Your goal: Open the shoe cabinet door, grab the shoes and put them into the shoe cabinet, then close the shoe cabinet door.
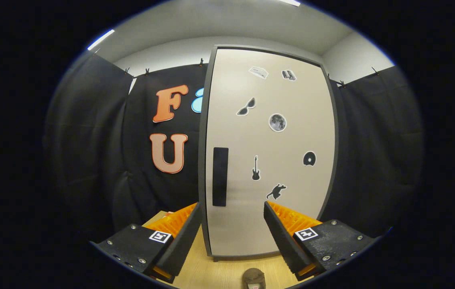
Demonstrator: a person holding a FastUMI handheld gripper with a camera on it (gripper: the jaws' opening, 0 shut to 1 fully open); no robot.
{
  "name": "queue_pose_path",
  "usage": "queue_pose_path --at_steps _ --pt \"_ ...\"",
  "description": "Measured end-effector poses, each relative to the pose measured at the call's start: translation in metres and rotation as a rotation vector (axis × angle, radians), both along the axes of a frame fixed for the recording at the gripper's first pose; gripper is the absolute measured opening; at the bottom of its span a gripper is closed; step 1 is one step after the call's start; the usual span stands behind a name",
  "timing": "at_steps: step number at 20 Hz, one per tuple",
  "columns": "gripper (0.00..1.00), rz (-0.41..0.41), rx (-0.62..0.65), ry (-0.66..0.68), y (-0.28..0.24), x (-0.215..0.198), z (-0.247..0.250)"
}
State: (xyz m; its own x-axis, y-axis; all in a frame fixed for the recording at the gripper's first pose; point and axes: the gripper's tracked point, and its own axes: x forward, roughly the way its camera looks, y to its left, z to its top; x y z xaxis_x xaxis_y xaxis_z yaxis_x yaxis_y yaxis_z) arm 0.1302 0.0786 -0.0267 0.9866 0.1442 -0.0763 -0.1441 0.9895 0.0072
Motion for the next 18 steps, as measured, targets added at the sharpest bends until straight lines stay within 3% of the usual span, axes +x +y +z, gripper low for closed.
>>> queue_pose_path --at_steps 8,14,18 --pt "0.96 0.032 0.003 -0.011 0.036 0.078 -0.001" --pt "0.96 0.018 0.050 -0.030 0.040 0.109 0.005" --pt "0.81 0.005 0.052 -0.023 0.038 0.116 0.007"
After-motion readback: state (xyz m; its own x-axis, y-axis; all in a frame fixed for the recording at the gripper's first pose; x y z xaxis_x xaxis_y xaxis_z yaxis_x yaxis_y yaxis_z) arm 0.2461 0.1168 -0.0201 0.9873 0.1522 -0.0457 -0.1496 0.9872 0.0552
